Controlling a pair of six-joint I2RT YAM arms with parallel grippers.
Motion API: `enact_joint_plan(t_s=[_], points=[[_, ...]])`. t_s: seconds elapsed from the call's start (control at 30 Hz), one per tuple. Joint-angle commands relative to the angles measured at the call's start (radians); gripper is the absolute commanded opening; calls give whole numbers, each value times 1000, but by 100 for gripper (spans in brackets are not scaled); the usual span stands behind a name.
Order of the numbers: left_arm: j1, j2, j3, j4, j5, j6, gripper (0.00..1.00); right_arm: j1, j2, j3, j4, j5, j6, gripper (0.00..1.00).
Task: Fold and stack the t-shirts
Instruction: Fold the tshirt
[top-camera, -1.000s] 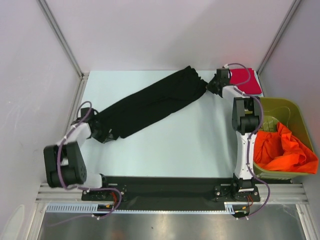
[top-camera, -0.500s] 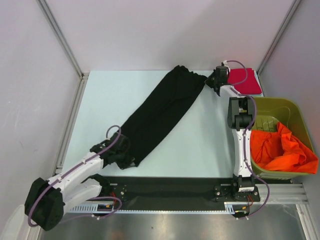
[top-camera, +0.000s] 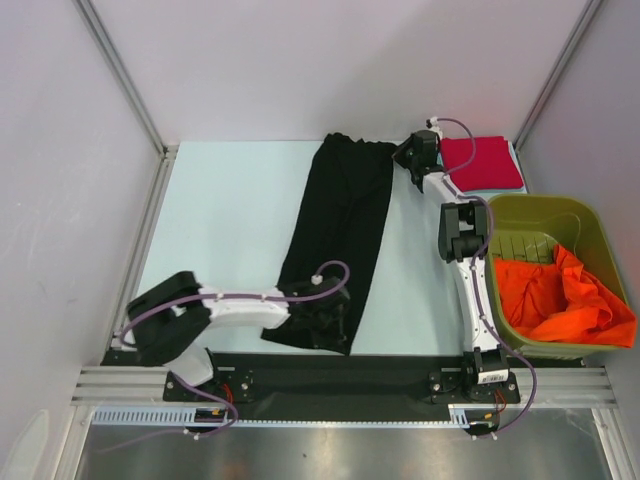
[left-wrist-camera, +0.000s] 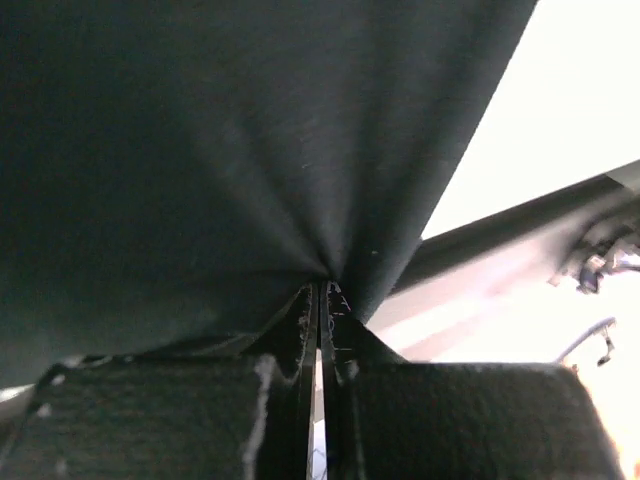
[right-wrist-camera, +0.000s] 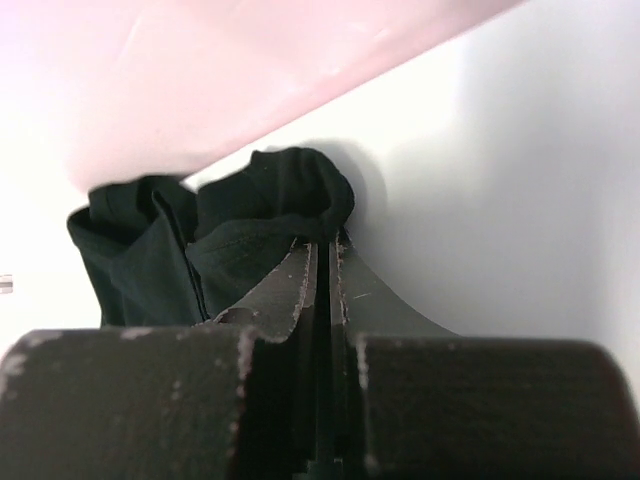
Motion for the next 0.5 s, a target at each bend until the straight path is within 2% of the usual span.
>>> enact_joint_plan(t_s=[0.0,0.1,0.13,0.2,0.23,0.27,0.3,0.4,0.47], points=[[-44,135,108,192,128,70,0,3,39,77,80,26,33,0],[-71,215,193,266,199,109,3,1,71,126,76,24,33,0],[-93,224,223,259,211,134,17,1,79,160,56,21,30,0],[-104,224,288,214,210,224,38,-2,86,178,33,10,8,2],[-102,180,291,194,202,252,53,-5,82,183,5,7,-2,14],[-101,149,290,180,164,278,59,-8,64,178,-10,3,-14,19],[-87,123,285,154,158,327,63,-13,56,175,-21,-6,-41,22],[-40,22,290,37,158,419,74,-36,19,171,-92,-22,-83,42],[0,-86,281,-48,119,447,75,-55,-13,127,-139,-23,-106,46]])
